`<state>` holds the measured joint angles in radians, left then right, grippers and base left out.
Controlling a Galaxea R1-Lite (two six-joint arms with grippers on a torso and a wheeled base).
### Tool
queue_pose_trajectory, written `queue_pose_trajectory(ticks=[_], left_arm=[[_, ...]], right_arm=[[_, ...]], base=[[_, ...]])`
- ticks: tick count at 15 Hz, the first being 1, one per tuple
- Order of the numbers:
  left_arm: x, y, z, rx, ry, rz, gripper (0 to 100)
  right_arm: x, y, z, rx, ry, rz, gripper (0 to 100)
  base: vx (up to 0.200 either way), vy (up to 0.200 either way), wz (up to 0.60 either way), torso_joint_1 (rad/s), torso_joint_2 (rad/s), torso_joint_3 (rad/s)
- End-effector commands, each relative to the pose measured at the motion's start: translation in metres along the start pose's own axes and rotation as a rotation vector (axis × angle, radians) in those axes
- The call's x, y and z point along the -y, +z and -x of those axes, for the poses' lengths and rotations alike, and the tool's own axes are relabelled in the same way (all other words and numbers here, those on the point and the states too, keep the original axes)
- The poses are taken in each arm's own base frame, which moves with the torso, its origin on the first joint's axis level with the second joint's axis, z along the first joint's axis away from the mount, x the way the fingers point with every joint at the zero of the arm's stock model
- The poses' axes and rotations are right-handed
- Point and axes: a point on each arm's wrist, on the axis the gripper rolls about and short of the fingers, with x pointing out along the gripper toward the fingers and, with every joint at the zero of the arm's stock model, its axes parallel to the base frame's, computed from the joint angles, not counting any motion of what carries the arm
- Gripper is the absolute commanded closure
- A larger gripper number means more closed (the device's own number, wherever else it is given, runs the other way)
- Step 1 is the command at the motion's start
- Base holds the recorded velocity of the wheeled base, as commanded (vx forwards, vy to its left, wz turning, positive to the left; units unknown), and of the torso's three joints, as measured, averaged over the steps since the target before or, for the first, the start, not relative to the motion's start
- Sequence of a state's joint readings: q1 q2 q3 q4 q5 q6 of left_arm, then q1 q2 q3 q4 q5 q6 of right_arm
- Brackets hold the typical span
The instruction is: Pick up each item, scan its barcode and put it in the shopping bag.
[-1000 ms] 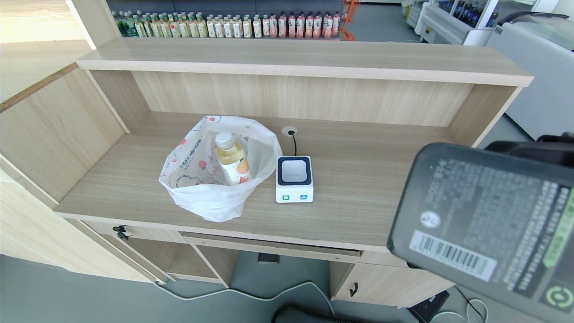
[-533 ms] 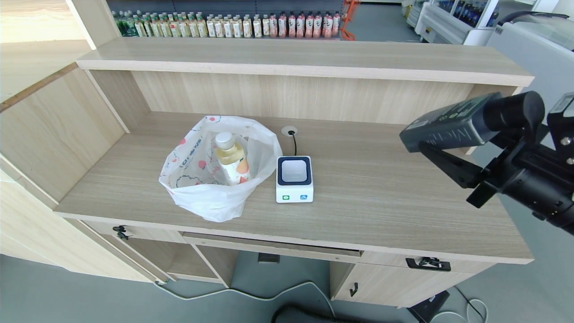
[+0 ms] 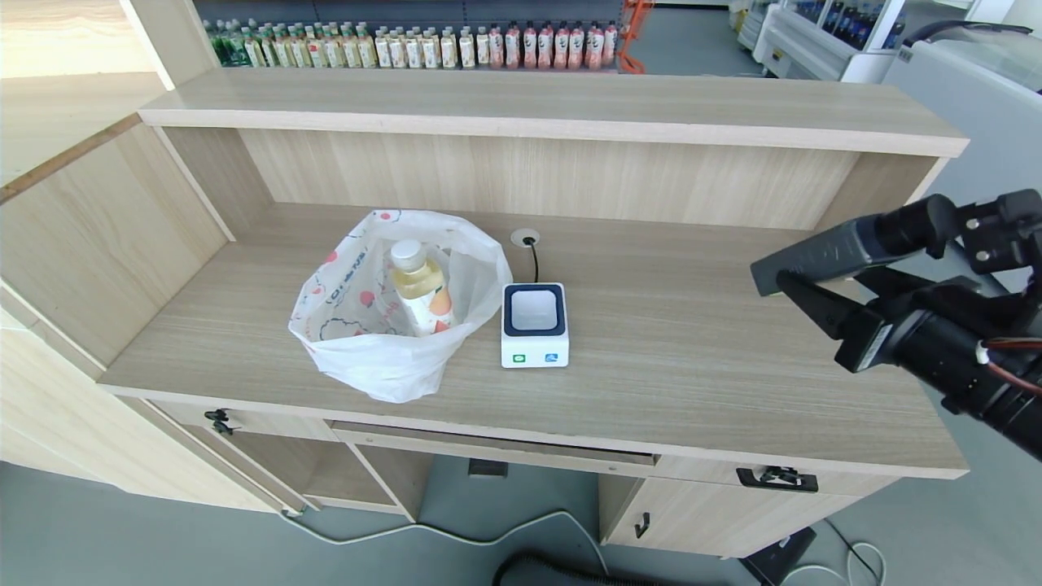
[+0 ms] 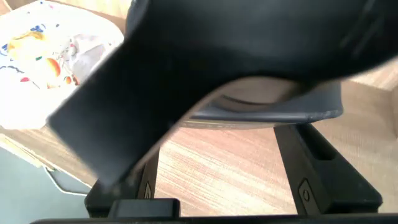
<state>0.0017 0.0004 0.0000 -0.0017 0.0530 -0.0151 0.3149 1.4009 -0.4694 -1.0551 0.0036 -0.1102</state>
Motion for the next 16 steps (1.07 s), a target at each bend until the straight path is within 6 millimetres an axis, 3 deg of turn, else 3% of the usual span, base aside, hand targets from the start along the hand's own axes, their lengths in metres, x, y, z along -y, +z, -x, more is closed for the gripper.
queue_pose_trajectory(ticks=[1,4,13,16], left_arm=[[0.000,0.000,0.000,0.000,0.001,0.000,0],[0.000,0.000,0.000,0.002,-0.001,0.000,0],[0.000,0.000,0.000,0.000,-0.001,-0.012,0],[0.000,0.000,0.000,0.000,-0.001,-0.010,0]], right_arm=[[-0.001,-0.014,-0.012,-0.068,-0.012,-0.039,100],[-0.001,-0.019,-0.026,-0.123,-0.014,-0.106,100],[-0.006,-0.013,-0.036,-0.150,0.009,-0.146,100],[-0.010,-0.013,-0.037,-0.149,0.026,-0.149,100]], base=[[0.000,0.000,0.00,0.000,0.00,0.000],[0.000,0.000,0.00,0.000,0.00,0.000],[0.000,0.000,0.00,0.000,0.00,0.000],[0.000,0.200,0.00,0.002,0.00,0.001]])
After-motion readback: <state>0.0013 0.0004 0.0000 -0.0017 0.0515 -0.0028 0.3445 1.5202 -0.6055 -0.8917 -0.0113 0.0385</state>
